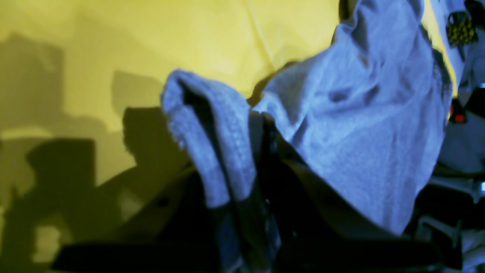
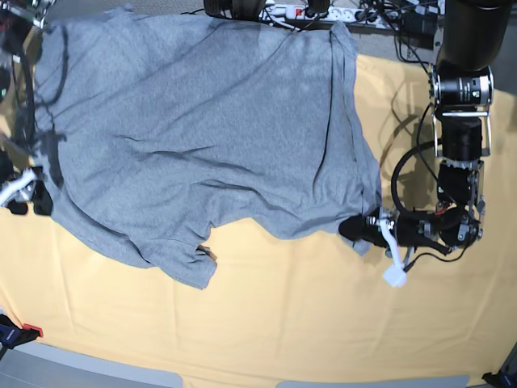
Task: Layout the t-shirt on the table in an organized manner, then fold the t-shirt properly
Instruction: 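Grasp the other hem corner with the right gripper and pull both outward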
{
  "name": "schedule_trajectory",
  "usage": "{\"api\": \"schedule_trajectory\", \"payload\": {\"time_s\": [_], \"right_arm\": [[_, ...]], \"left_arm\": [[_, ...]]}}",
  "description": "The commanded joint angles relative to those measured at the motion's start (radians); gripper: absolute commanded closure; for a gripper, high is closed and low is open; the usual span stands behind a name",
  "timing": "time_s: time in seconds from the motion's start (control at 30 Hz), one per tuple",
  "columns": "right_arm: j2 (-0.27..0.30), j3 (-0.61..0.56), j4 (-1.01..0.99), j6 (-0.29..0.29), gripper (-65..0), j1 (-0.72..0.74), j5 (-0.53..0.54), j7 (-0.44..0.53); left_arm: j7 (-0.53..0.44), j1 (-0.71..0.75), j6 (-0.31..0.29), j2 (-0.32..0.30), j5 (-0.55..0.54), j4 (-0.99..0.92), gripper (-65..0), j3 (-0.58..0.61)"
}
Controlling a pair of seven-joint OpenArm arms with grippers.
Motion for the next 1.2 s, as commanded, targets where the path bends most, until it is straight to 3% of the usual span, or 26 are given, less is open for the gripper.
{"api": "schedule_trajectory", "payload": {"time_s": [0.0, 0.27, 0.5, 0.6, 0.87, 1.0, 1.17], "right_arm": [[0.024, -0.005, -0.028, 0.013, -39.0, 0.054, 0.033, 0.017], [0.024, -0.128, -0.389, 0.069, -39.0, 0.307, 0.016, 0.016], [0.023, -0.242, -0.634, 0.002, -39.0, 0.436, -0.205, 0.142], [0.015, -0.265, -0.659, 0.013, -39.0, 0.443, -0.187, 0.154], [-0.073, -0.265, -0.659, 0.115, -39.0, 0.434, -0.152, 0.105], [-0.082, -0.265, -0.659, 0.134, -39.0, 0.434, -0.161, 0.157], [-0.082, -0.265, -0.659, 0.131, -39.0, 0.434, -0.290, 0.264]], "left_arm": [[-0.018, -0.028, -0.006, -0.013, -0.026, 0.016, 0.0, -0.004], [-0.018, -0.011, -0.006, -0.013, -0.026, 0.016, 0.0, -0.004], [-0.018, -0.011, -0.006, -0.013, -0.030, 0.016, 0.0, -0.004], [-0.018, -0.011, -0.006, -0.013, -0.032, 0.016, 0.0, -0.004], [-0.018, -0.011, -0.006, -0.013, -0.060, 0.016, 0.0, -0.004], [-0.018, -0.011, -0.006, -0.013, -0.059, 0.016, 0.0, -0.004], [-0.013, -0.011, -0.006, -0.013, -0.060, 0.016, 0.0, -0.004]]}}
